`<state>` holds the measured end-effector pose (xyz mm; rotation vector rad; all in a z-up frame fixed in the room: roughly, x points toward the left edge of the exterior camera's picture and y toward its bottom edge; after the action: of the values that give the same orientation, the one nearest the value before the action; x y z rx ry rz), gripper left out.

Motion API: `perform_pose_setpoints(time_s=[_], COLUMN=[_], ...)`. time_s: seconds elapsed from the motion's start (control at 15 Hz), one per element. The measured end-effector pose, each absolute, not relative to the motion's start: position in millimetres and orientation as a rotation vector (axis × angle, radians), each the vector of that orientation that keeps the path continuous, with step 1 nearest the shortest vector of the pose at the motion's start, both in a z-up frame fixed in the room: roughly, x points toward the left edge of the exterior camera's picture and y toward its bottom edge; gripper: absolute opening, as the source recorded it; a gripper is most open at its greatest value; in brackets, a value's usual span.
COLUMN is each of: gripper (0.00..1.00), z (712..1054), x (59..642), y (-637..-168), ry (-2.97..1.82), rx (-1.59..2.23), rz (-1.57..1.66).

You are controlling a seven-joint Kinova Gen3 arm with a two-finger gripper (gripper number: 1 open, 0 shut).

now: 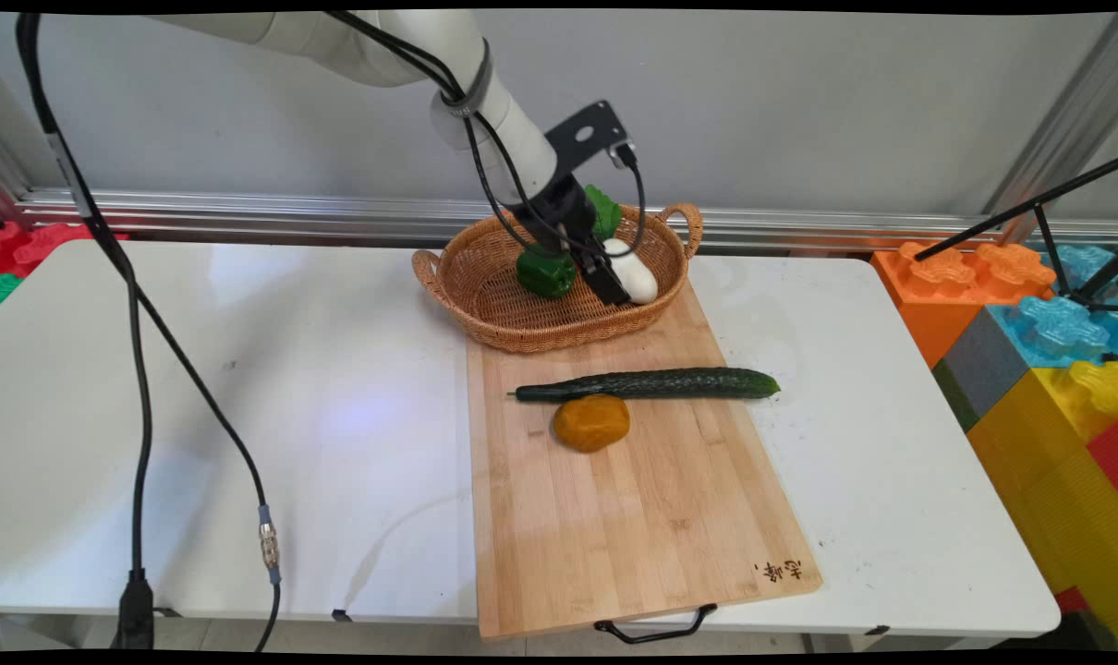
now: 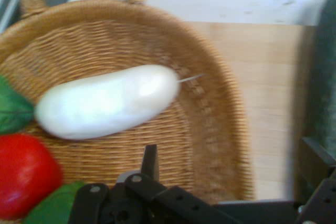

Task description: Pick up the cucumber from the cutting board

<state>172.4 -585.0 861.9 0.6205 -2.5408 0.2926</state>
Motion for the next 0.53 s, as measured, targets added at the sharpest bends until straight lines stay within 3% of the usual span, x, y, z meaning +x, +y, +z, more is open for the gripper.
perform_pose_setpoints(time_s=[0.53], gripper=[1.0], z=[842.8], x=[131.5], y=[-549.2], ry=[-2.551], rx=[0.497], rz=[0.171])
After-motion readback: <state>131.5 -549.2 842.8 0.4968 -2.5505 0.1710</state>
